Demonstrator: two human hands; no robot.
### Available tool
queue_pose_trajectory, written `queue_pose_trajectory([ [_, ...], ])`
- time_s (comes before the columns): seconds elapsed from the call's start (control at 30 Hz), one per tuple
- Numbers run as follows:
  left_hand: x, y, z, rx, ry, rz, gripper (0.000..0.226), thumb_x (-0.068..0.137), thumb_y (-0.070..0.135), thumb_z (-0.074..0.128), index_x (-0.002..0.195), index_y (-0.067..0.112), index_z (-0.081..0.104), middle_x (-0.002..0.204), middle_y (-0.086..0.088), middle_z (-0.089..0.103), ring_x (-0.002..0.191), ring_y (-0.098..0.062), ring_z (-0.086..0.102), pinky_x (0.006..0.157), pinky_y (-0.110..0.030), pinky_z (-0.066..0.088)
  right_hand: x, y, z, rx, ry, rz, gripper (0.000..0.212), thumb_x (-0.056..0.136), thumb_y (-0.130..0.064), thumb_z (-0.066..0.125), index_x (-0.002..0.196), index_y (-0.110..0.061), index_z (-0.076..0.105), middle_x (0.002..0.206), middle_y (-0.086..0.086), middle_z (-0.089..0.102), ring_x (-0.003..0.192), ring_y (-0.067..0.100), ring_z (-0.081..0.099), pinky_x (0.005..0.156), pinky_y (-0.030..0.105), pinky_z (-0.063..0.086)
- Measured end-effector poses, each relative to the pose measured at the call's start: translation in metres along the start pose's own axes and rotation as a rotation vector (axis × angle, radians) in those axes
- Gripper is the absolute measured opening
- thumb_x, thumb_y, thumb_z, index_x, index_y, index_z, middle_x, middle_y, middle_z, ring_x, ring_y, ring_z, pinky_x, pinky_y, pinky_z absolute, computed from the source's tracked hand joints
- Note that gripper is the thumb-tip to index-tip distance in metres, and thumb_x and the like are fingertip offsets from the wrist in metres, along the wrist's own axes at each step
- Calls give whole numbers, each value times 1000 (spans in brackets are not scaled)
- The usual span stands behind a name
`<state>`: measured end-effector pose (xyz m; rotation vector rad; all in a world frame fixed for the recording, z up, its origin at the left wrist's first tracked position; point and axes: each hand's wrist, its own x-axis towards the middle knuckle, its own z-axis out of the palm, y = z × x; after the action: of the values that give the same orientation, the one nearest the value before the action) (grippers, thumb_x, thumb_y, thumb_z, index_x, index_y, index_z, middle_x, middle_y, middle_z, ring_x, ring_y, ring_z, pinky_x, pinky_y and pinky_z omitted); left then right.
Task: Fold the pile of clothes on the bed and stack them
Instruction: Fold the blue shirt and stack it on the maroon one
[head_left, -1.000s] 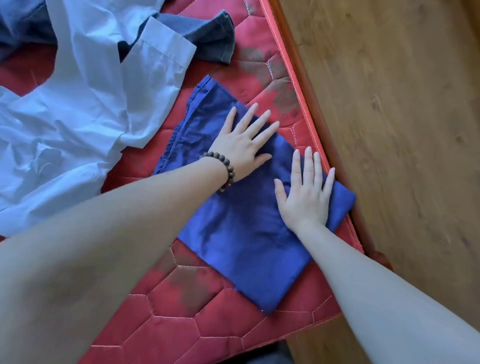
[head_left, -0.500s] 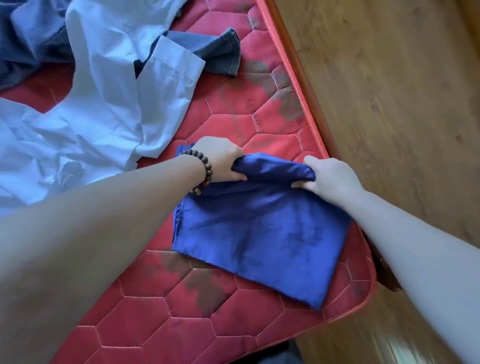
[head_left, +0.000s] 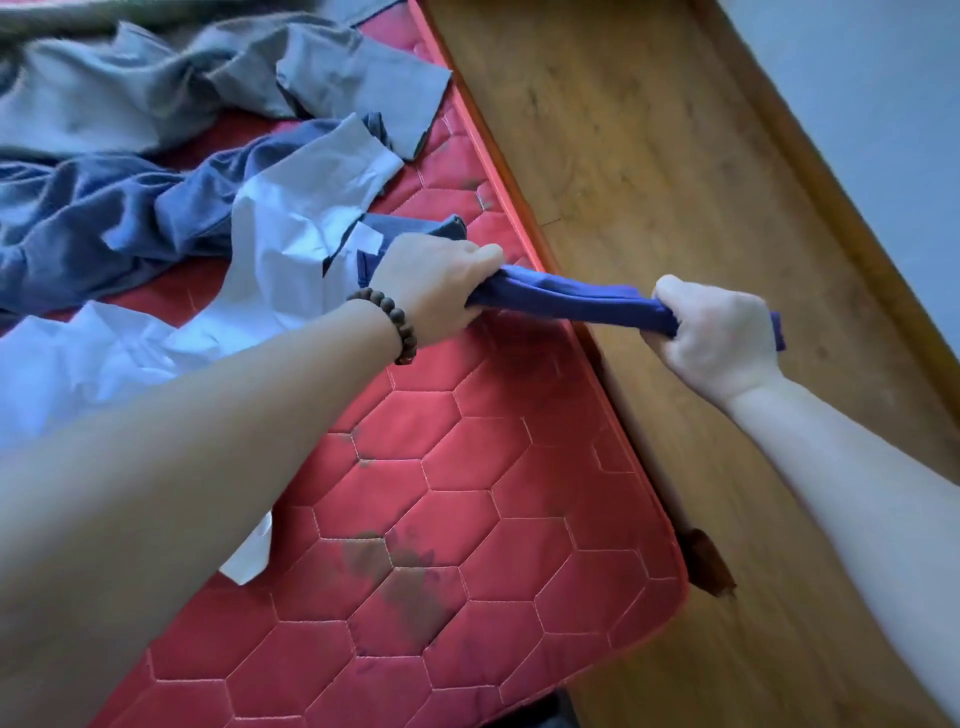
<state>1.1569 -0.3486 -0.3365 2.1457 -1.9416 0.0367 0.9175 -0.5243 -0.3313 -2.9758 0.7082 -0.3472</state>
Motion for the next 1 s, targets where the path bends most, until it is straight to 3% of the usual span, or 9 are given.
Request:
queue_pose_trajectory([
  [0.23, -88, 17, 80, 83, -178, 20, 37, 63, 2, 74, 86, 13, 47, 69, -8, 53, 60, -29, 56, 53, -33, 37, -81, -31, 71, -9, -343, 6, 30, 62, -7, 76, 72, -12, 48, 60, 8, 54, 57, 34, 57, 50, 32, 34],
  [0.33, -136, 34, 117, 81, -479, -114, 20, 81, 1, 59, 100, 8, 55, 90, -12, 58, 86, -33, 60, 65, -38, 39, -127, -51, 114, 32, -684, 62, 15, 80, -15, 62, 91, -13, 52, 90, 10, 61, 89, 34, 59, 73, 40, 40],
  [0.43, -180, 43, 136, 89, -666, -224, 22, 93, 7, 46, 112, 10, 55, 104, -12, 56, 101, -32, 56, 68, -37, 34, -165, -75, 136, 165, -835, 146, 17, 82, -18, 59, 96, -16, 49, 98, 7, 60, 96, 31, 57, 75, 39, 42],
  [0.57, -219, 35, 142, 102, -456, -233, 19, 70, -5, 64, 86, 5, 62, 75, -15, 55, 69, -33, 56, 53, -37, 41, -191, -115, 141, 208, -831, 117, 19, 83, -22, 59, 98, -17, 48, 95, 4, 58, 92, 28, 56, 72, 37, 40],
  [0.67, -228, 28, 135, 135, -347, -280, 23, 76, 6, 38, 78, 4, 61, 72, -15, 55, 73, -33, 57, 59, -38, 41, -205, -145, 141, 291, -890, 74, 19, 89, -23, 54, 105, -14, 50, 100, 6, 58, 95, 29, 56, 77, 37, 41],
  [0.77, -236, 28, 132, 134, -322, -374, 32, 80, 10, 32, 83, 1, 63, 92, -19, 63, 100, -35, 55, 73, -46, 43, -209, -163, 141, 431, -978, 92, 26, 91, -30, 56, 113, -17, 52, 103, 1, 59, 95, 25, 57, 84, 36, 45],
  [0.87, -241, 38, 132, 63, -290, -531, 33, 80, 3, 44, 105, 3, 66, 128, -25, 55, 123, -38, 45, 86, -51, 41, -204, -167, 138, 543, -1062, 69, 32, 90, -36, 57, 119, -22, 54, 99, -5, 61, 92, 18, 58, 84, 34, 47],
  [0.93, -238, 54, 130, -38, -239, -751, 46, 77, -1, 54, 122, 7, 60, 139, -28, 44, 124, -44, 43, 91, -52, 39, -194, -163, 137, 575, -1074, 17, 35, 92, -36, 56, 124, -23, 54, 99, -6, 62, 96, 17, 58, 87, 36, 47],
  [1.0, -234, 71, 130, -208, -166, -1005, 50, 83, 9, 58, 132, 13, 50, 138, -24, 38, 116, -43, 46, 90, -50, 45, -176, -153, 138, 559, -902, -40, 36, 91, -32, 58, 125, -20, 56, 108, 0, 59, 103, 22, 55, 91, 40, 45],
])
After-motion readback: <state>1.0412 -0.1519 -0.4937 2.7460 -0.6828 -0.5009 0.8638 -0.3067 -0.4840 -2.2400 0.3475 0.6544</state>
